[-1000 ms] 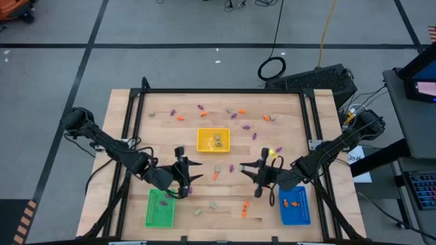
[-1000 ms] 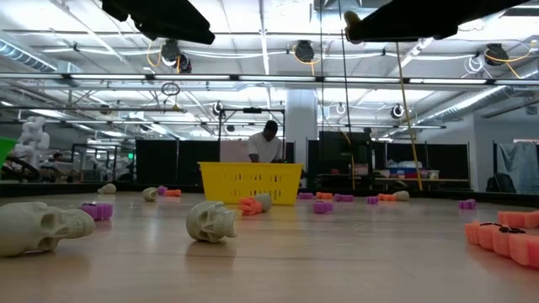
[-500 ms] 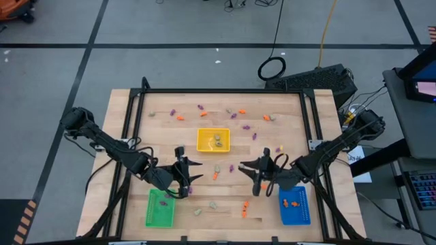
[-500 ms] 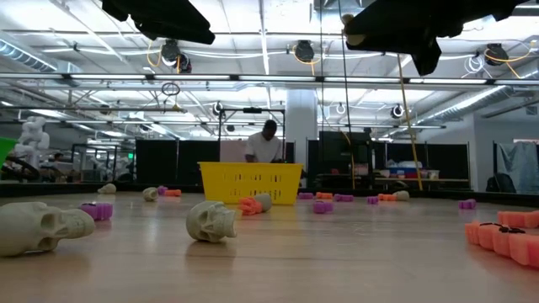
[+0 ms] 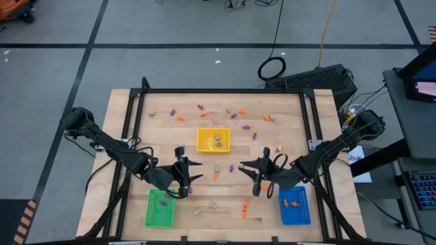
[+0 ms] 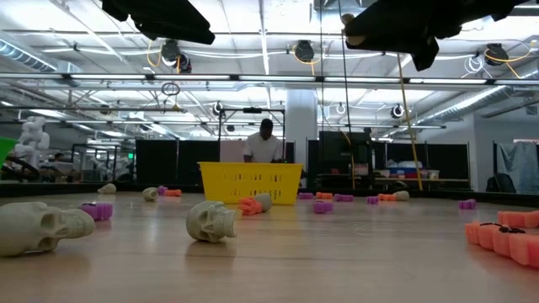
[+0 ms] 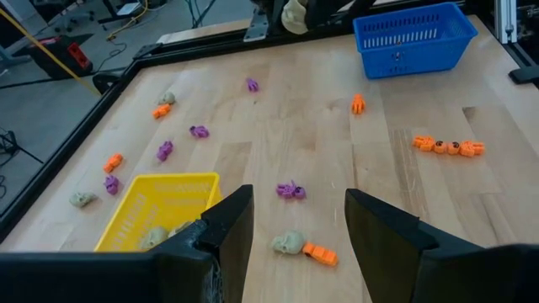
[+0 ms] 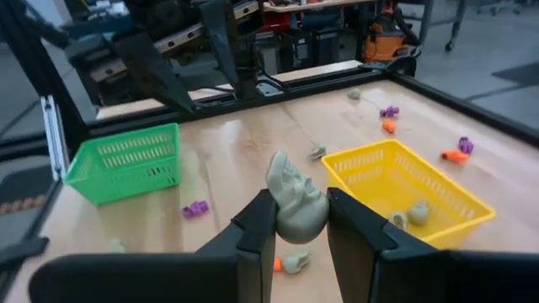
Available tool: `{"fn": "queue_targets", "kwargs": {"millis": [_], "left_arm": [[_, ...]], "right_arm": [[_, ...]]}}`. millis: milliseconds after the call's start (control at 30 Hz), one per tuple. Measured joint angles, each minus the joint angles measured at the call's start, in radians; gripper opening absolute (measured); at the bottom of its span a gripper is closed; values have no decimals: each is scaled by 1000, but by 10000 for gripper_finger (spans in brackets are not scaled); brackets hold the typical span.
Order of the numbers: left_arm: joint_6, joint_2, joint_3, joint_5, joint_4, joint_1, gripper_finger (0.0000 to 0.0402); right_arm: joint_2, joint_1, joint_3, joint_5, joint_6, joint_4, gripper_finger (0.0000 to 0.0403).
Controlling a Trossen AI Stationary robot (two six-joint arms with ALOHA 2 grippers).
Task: Sort Halloween decoration
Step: Put the white skull toy in the yellow basket
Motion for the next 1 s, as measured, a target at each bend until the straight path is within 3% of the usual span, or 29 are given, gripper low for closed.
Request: {"fn": "queue_targets", "kwargs": {"millis": [200, 633, 833, 1000], "left_arm": [[0, 0, 0, 0, 0, 0, 187], [1, 0, 0, 0, 0, 0, 187], [1, 0, 0, 0, 0, 0, 187], [2, 0, 0, 0, 0, 0, 187]], "right_arm": [[0, -42, 0, 2, -88, 1, 70], [-1, -235, 0, -6, -93, 76, 70], [-1, -372, 0, -206, -41, 69, 70], [-1, -458, 0, -297, -33, 49, 70]]}}
